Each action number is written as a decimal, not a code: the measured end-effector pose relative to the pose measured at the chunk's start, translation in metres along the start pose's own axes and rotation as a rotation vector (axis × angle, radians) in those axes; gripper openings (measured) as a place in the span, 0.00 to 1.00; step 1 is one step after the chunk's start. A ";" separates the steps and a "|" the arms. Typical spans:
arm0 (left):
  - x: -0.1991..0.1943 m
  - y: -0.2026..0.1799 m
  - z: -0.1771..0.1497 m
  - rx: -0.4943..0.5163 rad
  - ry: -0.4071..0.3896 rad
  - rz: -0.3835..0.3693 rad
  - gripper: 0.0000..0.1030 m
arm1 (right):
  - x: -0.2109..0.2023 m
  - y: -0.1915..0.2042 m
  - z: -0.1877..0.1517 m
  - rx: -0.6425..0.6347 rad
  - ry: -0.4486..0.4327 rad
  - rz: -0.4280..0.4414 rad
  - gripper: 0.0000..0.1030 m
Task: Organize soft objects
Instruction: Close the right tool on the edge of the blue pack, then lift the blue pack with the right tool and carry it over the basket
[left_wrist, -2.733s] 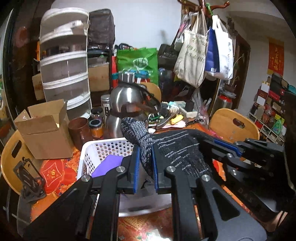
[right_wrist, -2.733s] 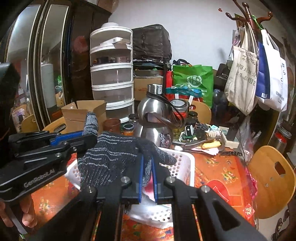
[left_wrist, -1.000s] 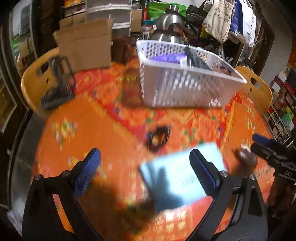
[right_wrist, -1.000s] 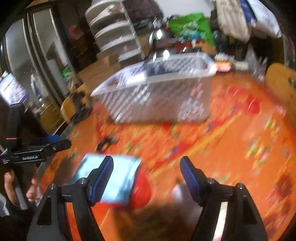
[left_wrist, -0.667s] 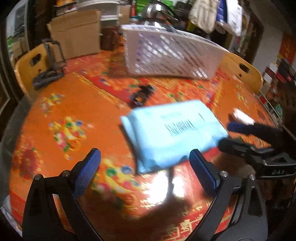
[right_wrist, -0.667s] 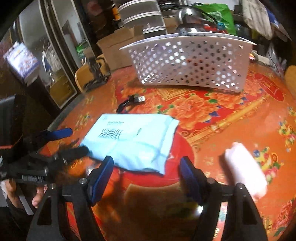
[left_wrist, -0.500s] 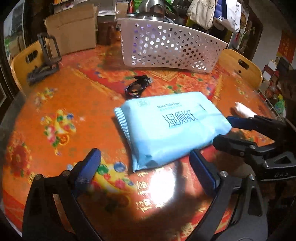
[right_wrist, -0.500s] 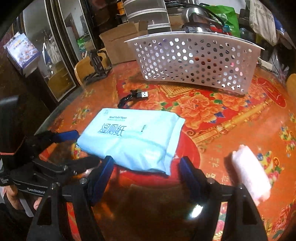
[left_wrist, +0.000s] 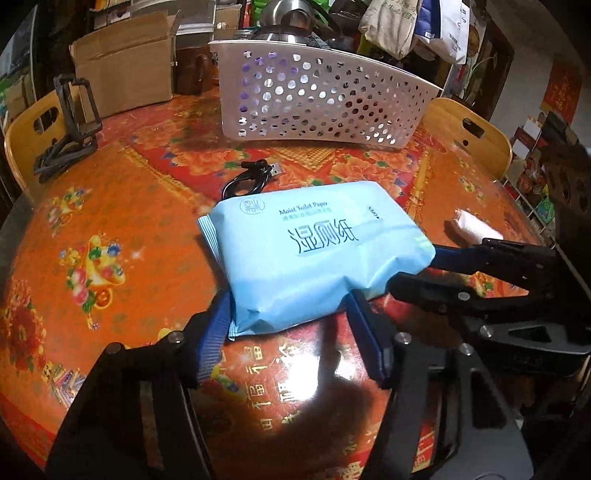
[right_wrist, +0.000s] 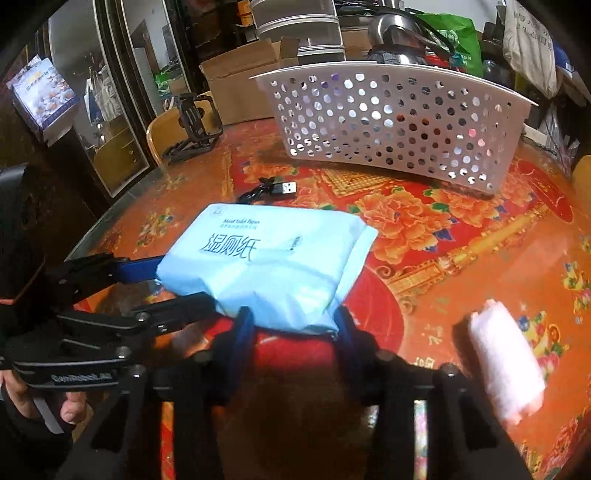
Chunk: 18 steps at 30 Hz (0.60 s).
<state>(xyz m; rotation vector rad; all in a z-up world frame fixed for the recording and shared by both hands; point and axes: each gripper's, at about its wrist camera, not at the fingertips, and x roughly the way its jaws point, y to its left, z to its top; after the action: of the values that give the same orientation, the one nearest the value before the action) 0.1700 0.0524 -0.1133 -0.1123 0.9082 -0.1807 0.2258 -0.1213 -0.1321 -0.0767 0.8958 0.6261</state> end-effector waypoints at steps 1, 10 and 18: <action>0.002 -0.002 0.000 0.010 -0.004 0.012 0.54 | 0.000 0.000 0.000 0.002 -0.001 -0.002 0.40; 0.000 -0.005 -0.002 0.005 -0.031 0.014 0.41 | -0.001 0.009 -0.002 -0.037 -0.021 -0.039 0.21; -0.006 -0.009 -0.008 0.017 -0.063 0.006 0.37 | -0.013 0.014 -0.007 -0.074 -0.070 -0.086 0.18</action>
<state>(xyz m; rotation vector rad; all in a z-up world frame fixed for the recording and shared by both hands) 0.1586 0.0448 -0.1119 -0.0996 0.8438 -0.1783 0.2069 -0.1180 -0.1242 -0.1586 0.7977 0.5785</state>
